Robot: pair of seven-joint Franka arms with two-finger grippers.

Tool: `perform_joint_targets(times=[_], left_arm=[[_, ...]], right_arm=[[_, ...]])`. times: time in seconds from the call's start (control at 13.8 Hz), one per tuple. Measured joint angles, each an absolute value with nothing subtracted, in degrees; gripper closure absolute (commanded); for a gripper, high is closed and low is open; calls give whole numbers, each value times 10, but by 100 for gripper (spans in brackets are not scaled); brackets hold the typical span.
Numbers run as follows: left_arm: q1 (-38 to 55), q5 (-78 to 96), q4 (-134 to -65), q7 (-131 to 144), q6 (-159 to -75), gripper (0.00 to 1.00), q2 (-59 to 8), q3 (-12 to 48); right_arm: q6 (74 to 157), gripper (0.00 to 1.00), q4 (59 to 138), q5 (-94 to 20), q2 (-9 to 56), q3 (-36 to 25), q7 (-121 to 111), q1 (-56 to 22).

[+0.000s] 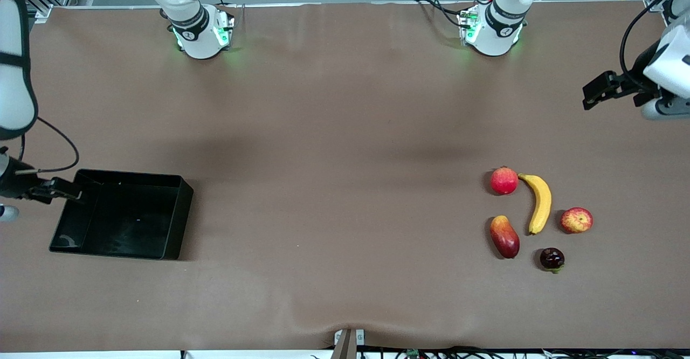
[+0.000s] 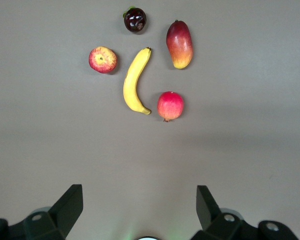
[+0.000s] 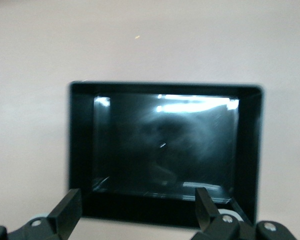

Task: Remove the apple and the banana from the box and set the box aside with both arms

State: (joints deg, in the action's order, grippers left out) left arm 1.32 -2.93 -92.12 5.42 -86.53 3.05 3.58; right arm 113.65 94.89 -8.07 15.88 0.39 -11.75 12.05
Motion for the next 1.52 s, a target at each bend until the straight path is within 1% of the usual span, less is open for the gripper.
perform_joint_targets(times=[0.36, 0.51, 0.65, 0.94, 1.16, 1.38, 1.52], left_arm=[[12, -29, -925, 23, -870, 0, 35, 35], [5, -29, -925, 22, -870, 0, 35, 35], [-3, -29, -925, 20, -870, 0, 35, 35], [-4, -27, -925, 20, -870, 0, 36, 35], [-9, -24, -920, 20, -868, 0, 39, 34], [-26, -6, -917, 20, -867, 0, 41, 34], [-29, -5, -916, 23, -866, 0, 42, 34]], right_arm=[[967, 0, 949, -51, 44, 5, -25, 73], [923, 0, 950, -49, 8, 5, -19, 64], [903, 0, 951, -47, -15, 5, -18, 61], [893, 0, 949, -47, -30, 11, -16, 57], [867, 0, 935, -46, -30, 11, 8, 56], [832, 0, 914, -7, -31, 10, 20, 38], [827, 0, 909, 0, -32, 9, 23, 33]])
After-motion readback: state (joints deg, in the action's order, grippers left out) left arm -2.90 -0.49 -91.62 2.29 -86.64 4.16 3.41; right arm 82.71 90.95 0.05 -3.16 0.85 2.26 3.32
